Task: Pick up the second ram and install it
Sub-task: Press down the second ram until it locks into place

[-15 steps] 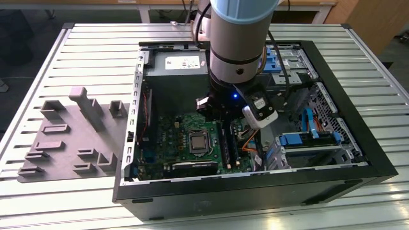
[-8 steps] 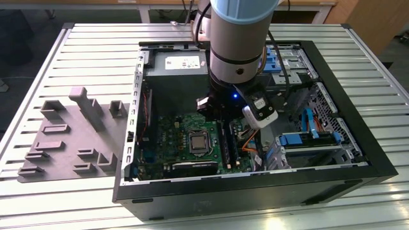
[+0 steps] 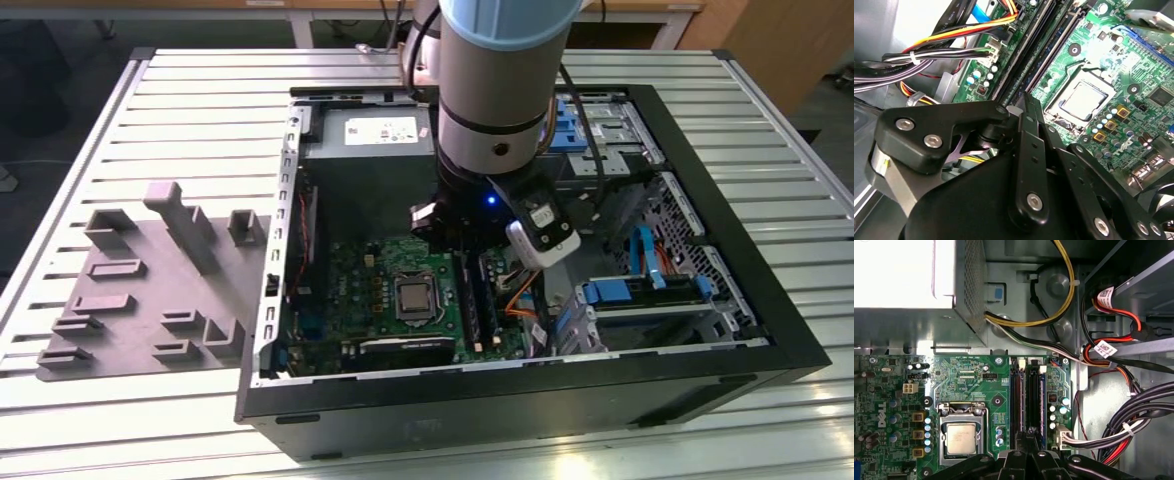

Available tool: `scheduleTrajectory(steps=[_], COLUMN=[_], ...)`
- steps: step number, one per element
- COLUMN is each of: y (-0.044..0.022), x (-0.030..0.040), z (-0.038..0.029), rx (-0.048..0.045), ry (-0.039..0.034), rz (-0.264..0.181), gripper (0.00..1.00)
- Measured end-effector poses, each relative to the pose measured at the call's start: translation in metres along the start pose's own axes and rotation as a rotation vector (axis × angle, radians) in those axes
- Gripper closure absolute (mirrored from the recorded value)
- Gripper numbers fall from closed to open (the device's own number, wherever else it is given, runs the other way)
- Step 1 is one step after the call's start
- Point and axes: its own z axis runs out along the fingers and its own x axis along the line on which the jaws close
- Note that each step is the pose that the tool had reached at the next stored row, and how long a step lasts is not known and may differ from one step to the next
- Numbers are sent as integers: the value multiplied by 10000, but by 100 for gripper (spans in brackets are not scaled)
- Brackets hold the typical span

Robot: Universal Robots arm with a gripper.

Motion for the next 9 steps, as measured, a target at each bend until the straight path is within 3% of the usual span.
scheduleTrajectory(steps=[9], y=[31], x=[0], z=[1], rx=[2], ry=[1], rz=[0], gripper=[89])
